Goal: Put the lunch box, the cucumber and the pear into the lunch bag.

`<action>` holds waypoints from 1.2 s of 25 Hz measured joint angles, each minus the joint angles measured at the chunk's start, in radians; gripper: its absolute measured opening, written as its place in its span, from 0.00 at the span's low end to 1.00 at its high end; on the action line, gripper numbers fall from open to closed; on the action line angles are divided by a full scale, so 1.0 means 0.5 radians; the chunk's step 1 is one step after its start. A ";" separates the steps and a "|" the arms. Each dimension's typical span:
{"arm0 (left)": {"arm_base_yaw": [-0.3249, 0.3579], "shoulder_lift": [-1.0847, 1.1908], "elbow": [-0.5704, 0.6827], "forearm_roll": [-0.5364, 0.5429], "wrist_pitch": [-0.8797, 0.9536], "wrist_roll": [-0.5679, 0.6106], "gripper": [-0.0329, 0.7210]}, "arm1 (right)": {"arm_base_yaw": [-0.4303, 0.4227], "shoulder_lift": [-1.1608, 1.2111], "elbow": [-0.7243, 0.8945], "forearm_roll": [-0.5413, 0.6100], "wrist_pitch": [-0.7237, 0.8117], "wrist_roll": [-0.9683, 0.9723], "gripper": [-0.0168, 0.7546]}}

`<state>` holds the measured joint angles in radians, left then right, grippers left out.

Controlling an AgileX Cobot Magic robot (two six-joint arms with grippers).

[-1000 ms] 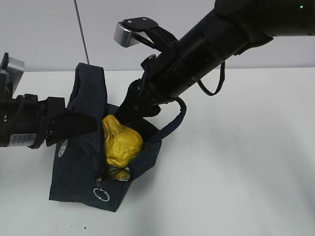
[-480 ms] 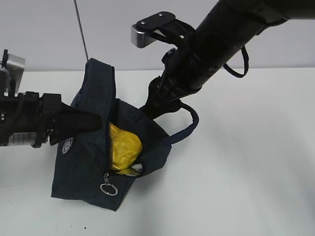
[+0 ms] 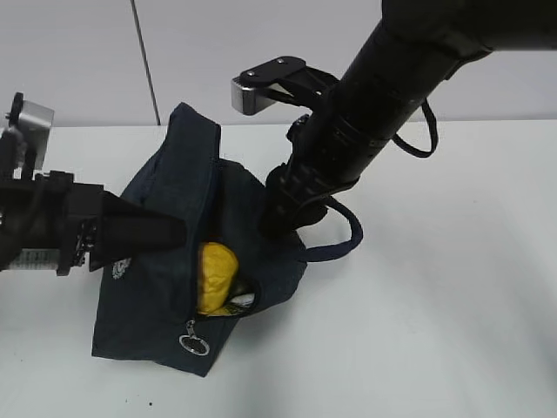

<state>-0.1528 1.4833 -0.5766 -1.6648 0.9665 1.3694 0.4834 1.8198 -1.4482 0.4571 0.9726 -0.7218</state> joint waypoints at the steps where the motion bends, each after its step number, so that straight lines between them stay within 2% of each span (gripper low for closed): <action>1: 0.000 0.000 0.000 0.021 0.017 0.000 0.04 | 0.000 0.011 0.000 0.005 -0.010 0.000 0.63; 6: 0.004 0.000 0.000 0.083 0.089 0.000 0.06 | 0.000 0.120 0.000 0.029 -0.047 0.013 0.70; 12: 0.007 0.000 -0.002 0.174 0.146 -0.001 0.08 | 0.000 0.239 -0.012 0.083 -0.154 0.031 0.68; 15: 0.007 0.000 -0.004 0.194 0.157 -0.001 0.08 | 0.000 0.247 -0.021 0.088 -0.167 0.036 0.57; 17: 0.007 0.000 -0.004 0.202 0.157 -0.001 0.08 | 0.000 0.248 -0.040 0.088 -0.167 0.036 0.44; 20: 0.007 0.000 -0.004 0.205 0.155 -0.001 0.08 | 0.000 0.253 -0.079 0.088 -0.167 0.037 0.18; 22: 0.007 0.000 -0.004 0.206 0.151 -0.002 0.08 | 0.000 0.256 -0.093 0.084 -0.167 0.040 0.06; 23: 0.007 0.000 -0.004 0.206 0.149 -0.002 0.08 | 0.000 0.256 -0.098 0.084 -0.167 0.040 0.03; 30: 0.007 0.000 -0.004 0.073 0.142 -0.002 0.08 | 0.000 0.248 -0.098 -0.022 -0.167 0.088 0.03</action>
<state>-0.1496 1.4833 -0.5784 -1.6283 1.0375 1.3683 0.4834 1.9438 -1.4971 0.4461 0.8893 -0.6778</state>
